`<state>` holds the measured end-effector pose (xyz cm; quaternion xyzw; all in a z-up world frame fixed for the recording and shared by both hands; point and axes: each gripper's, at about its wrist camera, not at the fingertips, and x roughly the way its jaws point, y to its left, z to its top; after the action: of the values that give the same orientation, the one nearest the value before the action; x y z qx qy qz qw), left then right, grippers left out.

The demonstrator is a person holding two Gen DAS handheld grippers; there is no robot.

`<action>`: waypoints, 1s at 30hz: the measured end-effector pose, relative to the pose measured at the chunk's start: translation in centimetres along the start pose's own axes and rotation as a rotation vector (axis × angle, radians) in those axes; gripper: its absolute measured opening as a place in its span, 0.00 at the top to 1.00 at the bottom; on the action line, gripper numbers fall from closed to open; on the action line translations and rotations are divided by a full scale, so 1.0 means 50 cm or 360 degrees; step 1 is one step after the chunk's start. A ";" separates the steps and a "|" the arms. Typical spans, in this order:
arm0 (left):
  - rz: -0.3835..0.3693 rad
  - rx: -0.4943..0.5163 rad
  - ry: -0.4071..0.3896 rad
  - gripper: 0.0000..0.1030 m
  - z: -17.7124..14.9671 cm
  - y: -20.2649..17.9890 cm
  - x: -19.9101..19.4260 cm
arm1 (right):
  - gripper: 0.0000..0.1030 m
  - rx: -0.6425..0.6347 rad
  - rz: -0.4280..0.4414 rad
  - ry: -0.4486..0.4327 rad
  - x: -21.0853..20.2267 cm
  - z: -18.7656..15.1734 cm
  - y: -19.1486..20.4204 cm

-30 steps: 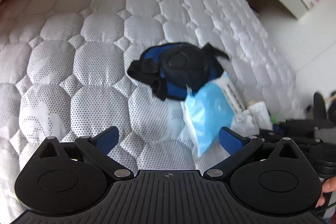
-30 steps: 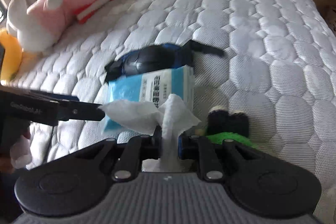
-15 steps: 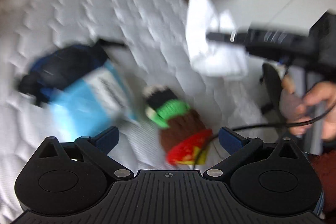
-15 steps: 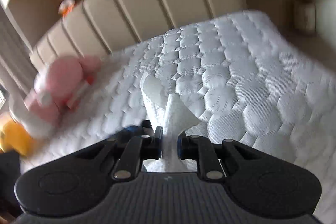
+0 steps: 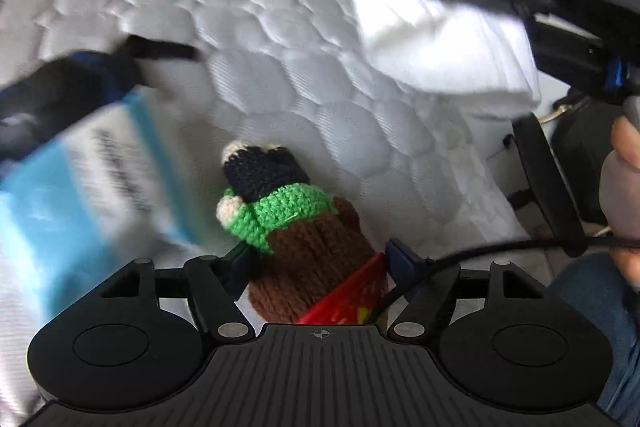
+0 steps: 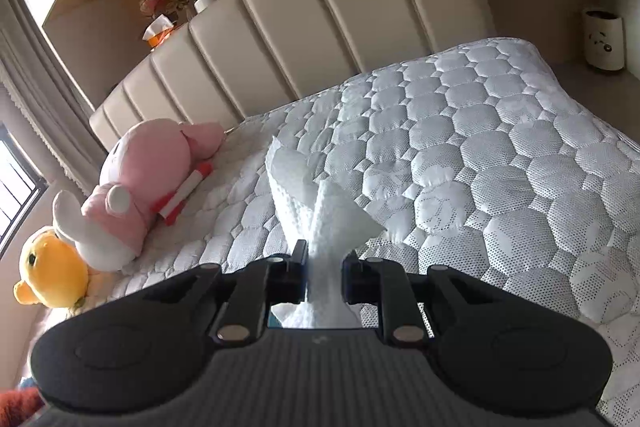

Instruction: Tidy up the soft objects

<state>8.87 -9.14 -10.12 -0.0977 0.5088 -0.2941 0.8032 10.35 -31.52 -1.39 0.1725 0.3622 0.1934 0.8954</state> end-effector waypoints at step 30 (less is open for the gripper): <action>-0.0780 0.0084 -0.0029 0.00 -0.033 0.104 -0.176 | 0.86 -0.0176 -0.0345 0.0603 0.137 -0.096 0.061</action>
<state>6.63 0.31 -6.57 -0.1996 0.4548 -0.4925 0.7146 10.80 -24.84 -7.28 0.0437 0.5291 0.1446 0.8350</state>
